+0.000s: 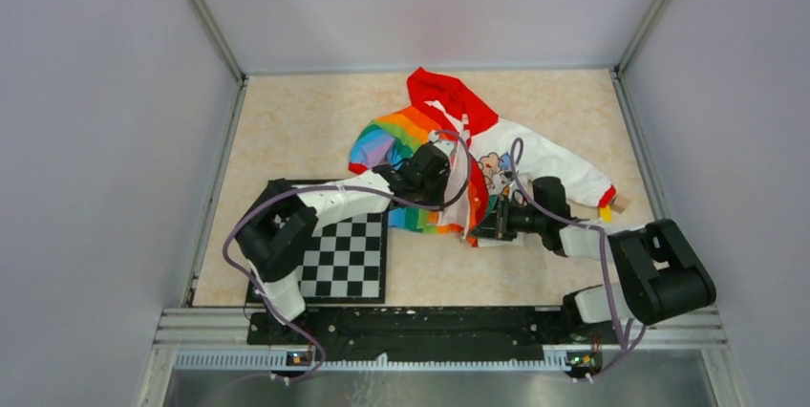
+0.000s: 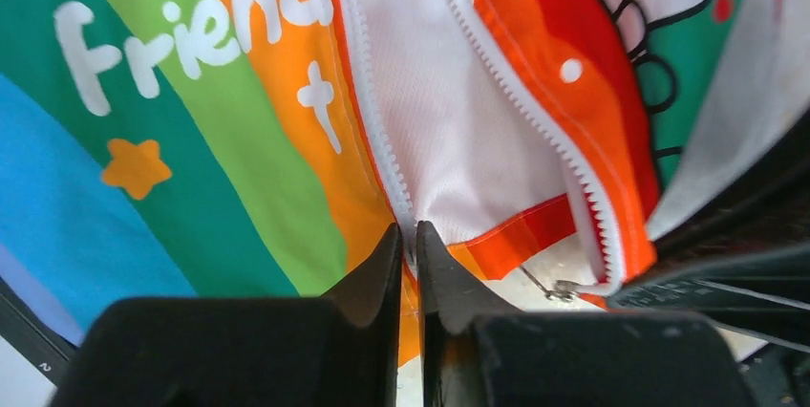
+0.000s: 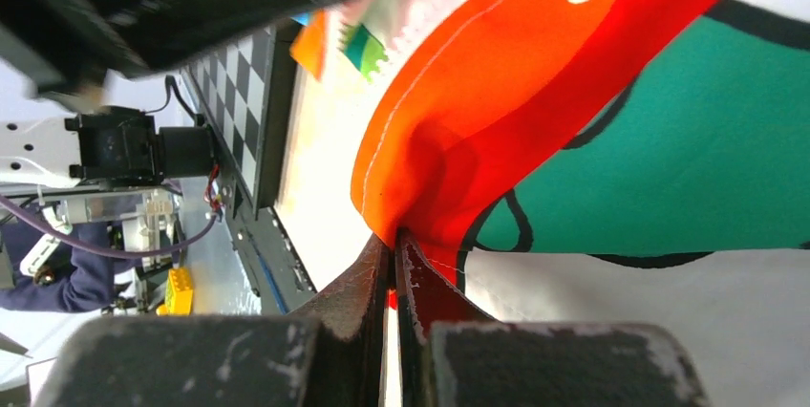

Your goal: Zip up the jacket

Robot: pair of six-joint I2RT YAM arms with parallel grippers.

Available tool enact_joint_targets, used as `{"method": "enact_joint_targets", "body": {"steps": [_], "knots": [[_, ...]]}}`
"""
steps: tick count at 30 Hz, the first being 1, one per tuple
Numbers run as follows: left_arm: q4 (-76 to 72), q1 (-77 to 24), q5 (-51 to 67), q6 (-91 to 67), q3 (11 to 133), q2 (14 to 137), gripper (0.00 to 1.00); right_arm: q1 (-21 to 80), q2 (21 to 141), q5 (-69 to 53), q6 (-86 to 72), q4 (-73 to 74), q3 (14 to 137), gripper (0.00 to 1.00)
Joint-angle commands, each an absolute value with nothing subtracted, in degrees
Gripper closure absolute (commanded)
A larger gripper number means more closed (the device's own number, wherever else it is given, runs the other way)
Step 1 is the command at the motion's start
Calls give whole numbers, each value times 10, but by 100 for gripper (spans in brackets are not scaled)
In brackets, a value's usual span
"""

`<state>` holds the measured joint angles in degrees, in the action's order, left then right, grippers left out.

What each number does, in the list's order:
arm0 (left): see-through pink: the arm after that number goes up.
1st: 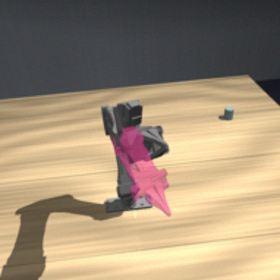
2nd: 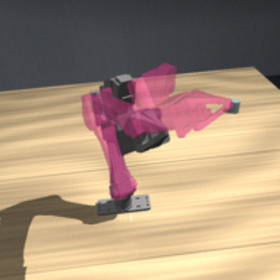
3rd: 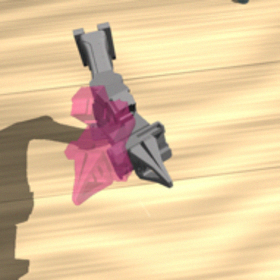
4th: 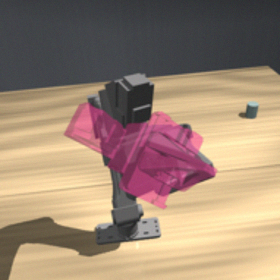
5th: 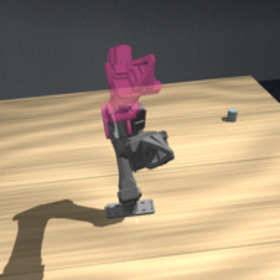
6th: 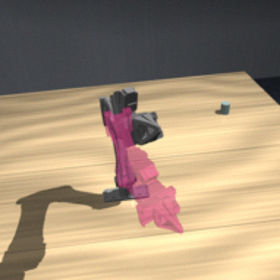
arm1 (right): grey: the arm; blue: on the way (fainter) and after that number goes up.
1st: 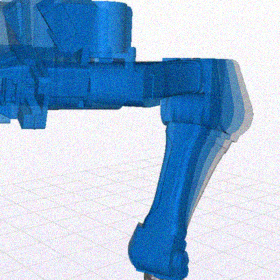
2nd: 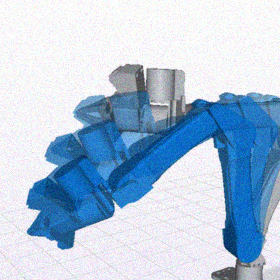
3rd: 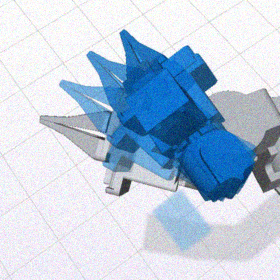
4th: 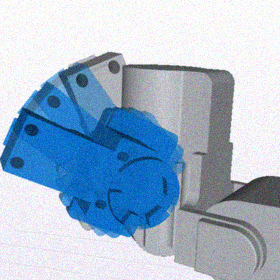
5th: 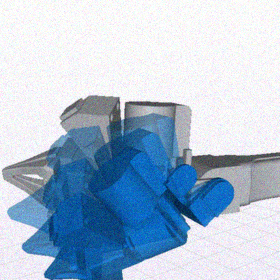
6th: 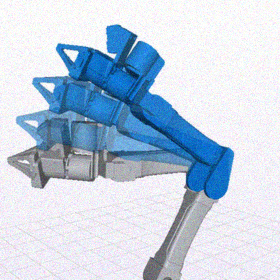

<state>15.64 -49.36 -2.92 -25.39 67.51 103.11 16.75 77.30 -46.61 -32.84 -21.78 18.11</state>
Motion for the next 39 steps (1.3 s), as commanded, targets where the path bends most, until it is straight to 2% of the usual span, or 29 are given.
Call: {"method": "enact_joint_targets", "body": {"steps": [1,3,7,11,16,25,39], "knots": [[67,-470,39,-250,641,990,91,173,807,-472,-322,-270,206,100],[52,-465,63,-253,638,996,100,173,814,-484,-333,-301,199,100],[10,-461,94,-249,631,998,100,181,825,-508,-335,-333,199,100],[-102,-457,121,-216,560,959,100,185,841,-518,-342,-390,191,100],[-212,-456,102,-188,479,909,100,198,892,-544,-383,-530,179,100],[-319,-456,57,-189,391,863,100,200,971,-571,-408,-578,210,100],[-350,-460,49,-205,388,883,100,212,1003,-579,-441,-613,239,100]]}}
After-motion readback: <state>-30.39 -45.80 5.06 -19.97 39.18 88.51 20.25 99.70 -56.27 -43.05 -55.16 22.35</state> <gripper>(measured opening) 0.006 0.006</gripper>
